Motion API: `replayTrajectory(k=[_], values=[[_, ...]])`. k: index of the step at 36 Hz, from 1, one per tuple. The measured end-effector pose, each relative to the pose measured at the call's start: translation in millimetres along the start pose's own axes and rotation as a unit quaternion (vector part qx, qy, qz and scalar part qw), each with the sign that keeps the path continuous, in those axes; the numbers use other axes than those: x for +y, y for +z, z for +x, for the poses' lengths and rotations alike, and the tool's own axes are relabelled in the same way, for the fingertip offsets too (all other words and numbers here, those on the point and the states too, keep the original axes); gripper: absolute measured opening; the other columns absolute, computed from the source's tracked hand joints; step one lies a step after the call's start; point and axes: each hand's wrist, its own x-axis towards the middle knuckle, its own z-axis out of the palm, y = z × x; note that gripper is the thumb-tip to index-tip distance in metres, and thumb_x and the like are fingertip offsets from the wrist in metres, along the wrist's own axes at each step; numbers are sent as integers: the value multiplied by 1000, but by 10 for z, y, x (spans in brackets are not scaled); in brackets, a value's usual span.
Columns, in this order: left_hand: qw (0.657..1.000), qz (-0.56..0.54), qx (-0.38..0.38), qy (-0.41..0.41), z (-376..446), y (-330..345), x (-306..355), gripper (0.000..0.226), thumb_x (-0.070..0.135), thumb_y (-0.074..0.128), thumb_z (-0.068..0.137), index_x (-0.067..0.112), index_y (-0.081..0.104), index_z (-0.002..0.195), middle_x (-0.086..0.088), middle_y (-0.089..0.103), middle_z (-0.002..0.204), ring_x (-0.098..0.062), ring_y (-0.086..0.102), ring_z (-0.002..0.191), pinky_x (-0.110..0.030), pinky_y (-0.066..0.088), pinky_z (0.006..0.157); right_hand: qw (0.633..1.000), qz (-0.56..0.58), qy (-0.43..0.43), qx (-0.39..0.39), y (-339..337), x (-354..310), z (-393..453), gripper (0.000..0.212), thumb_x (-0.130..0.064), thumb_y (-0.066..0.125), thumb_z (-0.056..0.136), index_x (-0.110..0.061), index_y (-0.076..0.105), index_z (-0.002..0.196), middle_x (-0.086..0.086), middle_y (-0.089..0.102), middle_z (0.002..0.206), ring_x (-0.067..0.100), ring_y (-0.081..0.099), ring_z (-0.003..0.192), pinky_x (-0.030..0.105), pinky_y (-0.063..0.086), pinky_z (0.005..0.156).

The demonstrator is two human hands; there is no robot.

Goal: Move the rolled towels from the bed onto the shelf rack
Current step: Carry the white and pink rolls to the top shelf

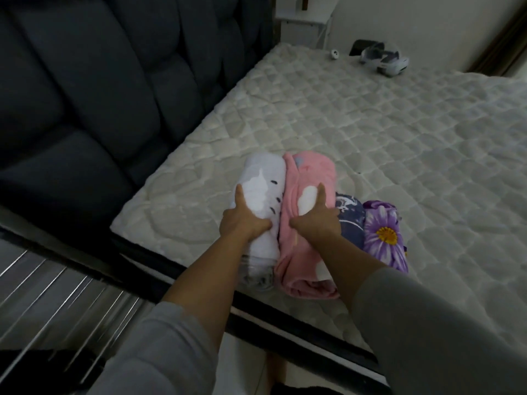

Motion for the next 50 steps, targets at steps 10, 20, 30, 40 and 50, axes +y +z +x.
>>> replayTrajectory(k=[10, 20, 30, 40, 50], values=[[992, -78, 89, -50, -943, -567, -799, 123, 45, 72, 72, 38, -23, 149, -22, 29, 152, -35, 43, 130, -37, 40, 103, 989, -32, -138, -44, 310, -422, -974, 112, -37, 69, 77, -37, -15, 152, 29, 30, 147, 41, 47, 123, 43, 45, 100], [955, -121, 224, -152, -2073, -1051, -1905, 117, 42, 71, 73, 34, -16, 152, -22, 35, 150, -36, 41, 134, -37, 37, 106, 954, -57, -268, -120, 903, -832, -2192, 111, -41, 67, 75, -38, -13, 152, 27, 27, 148, 43, 38, 132, 48, 38, 109], [897, -187, 326, -232, -2916, -1451, -2741, 120, 38, 74, 71, 31, -12, 154, -16, 26, 156, -35, 36, 138, -36, 36, 106, 905, -79, -376, -183, 1338, -1316, -3199, 107, -35, 70, 80, -41, -8, 153, 23, 25, 149, 39, 42, 130, 44, 39, 105], [859, -188, 400, -258, -3094, -1941, -3006, 119, 43, 73, 73, 27, -14, 153, -20, 32, 153, -37, 41, 134, -39, 38, 106, 866, -101, -454, -184, 1536, -1931, -3576, 106, -43, 69, 80, -40, -8, 152, 21, 30, 146, 39, 46, 125, 43, 43, 103], [844, -173, 422, -280, -2735, -2551, -3129, 112, 44, 67, 78, 29, -15, 153, -24, 39, 147, -40, 45, 129, -38, 40, 100, 846, -101, -487, -192, 1864, -2745, -3480, 106, -41, 71, 79, -41, -6, 152, 21, 28, 148, 41, 45, 127, 46, 43, 104]])
